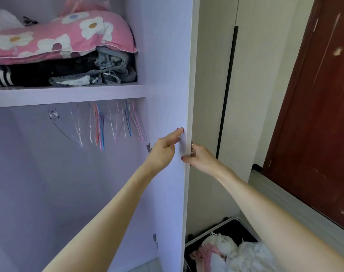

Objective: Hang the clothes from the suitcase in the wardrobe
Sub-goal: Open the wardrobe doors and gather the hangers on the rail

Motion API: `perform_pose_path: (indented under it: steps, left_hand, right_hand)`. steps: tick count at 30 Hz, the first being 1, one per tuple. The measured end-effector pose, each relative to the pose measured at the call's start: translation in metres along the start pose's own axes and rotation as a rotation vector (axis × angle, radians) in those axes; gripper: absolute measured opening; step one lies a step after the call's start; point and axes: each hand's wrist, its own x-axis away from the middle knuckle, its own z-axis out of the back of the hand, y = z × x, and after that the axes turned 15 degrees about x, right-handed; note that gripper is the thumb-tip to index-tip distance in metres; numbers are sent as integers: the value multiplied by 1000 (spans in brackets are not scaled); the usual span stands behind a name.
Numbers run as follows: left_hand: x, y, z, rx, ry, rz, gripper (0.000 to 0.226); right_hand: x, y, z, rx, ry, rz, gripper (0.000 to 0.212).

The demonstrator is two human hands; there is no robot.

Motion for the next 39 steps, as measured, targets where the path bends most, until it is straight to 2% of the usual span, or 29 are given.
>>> perform_pose_path:
  steps: [2,3,4,7,11,14,16,21,26,32,35,39]
  left_hand:
    - [-6,-2,-9,-21,-54,20,68]
    - [-8,-3,-12,-35,-90,32,68]
    - [-11,-4,-16,-50,-123,42,68]
    - [-16,-9,-19,-78,-156,49,66]
    - [-15,-15,-7,-43,-89,33,59]
    - [-14,-24,18,-64,-15,48,51]
    - [-15,-31,43,-72,31,57,49]
    - [-16,-55,121,-130,170,92,51]
    - [-27,-92,225,-196,282,143,47]
    - [-59,-136,354,-234,445,232,42]
    - [-76,-157,397,-230,540,290,42]
    - [-107,-185,426,-237,585,365,43]
  right_hand:
    - [1,11,1,81,78,-53,9]
    - [2,14,1,137,109,-78,11]
    - [4,17,2,207,115,-111,21]
    - [13,19,8,490,14,-230,41]
    - [17,5,4,765,-86,-286,41]
    - [4,-20,-11,696,-218,-229,38]
    - [-11,-40,-28,625,-248,-188,38]
    - [-68,-72,-76,557,-128,-71,32]
    - [-148,-91,-124,606,58,-30,31]
    - [-258,-103,-172,564,70,-92,33]
    - [-301,-101,-190,551,76,-129,37]
    - [-355,-91,-206,526,107,-192,40]
